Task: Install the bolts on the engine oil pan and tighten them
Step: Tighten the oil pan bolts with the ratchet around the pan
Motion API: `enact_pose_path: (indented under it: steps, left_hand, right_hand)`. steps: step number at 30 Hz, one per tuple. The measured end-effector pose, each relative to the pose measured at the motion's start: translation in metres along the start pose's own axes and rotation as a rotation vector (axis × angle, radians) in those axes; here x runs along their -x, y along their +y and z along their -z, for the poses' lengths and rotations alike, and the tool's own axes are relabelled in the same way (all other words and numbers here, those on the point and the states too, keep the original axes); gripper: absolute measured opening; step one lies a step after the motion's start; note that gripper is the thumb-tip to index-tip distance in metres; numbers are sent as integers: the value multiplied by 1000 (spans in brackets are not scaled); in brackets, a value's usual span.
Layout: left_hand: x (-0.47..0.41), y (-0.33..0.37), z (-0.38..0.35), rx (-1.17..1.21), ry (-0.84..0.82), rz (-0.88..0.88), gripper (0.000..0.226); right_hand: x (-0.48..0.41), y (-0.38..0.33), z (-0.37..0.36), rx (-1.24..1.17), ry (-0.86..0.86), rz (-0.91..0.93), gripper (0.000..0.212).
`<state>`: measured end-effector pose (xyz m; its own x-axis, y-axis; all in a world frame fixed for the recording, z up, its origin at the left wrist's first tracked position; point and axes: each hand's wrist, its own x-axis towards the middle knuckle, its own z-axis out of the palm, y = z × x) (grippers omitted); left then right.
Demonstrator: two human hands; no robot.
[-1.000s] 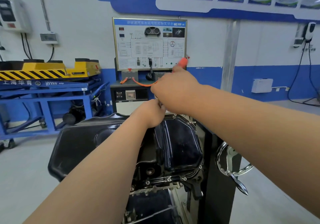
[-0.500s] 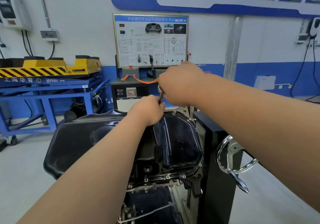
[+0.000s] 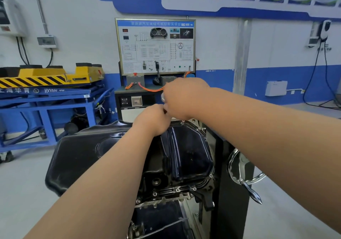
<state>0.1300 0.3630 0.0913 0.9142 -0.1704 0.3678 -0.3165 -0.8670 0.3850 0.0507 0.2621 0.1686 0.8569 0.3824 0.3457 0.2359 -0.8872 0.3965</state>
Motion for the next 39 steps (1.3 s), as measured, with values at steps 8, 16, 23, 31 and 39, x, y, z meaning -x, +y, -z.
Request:
enact_pose_path:
  steps: [8,16,23,31,39]
  left_hand:
    - [1,2,-1,28,10,-38,27]
    - [-3,5,4,11,-62,58,21]
    - [6,3,3,-26,-10,-29,30]
    - [-4,6,2,-26,-47,4,21]
    - [2,3,1,-26,-16,-66,30]
  right_hand:
    - [10,12,5,130,71,-19,10]
    - [11,3,-6,-103,-20,-217,45]
    - [15,2,5,160,112,-1,22]
    - [11,0,-1,-101,-3,-228,42]
    - [9,7,-2,194,216,27,18]
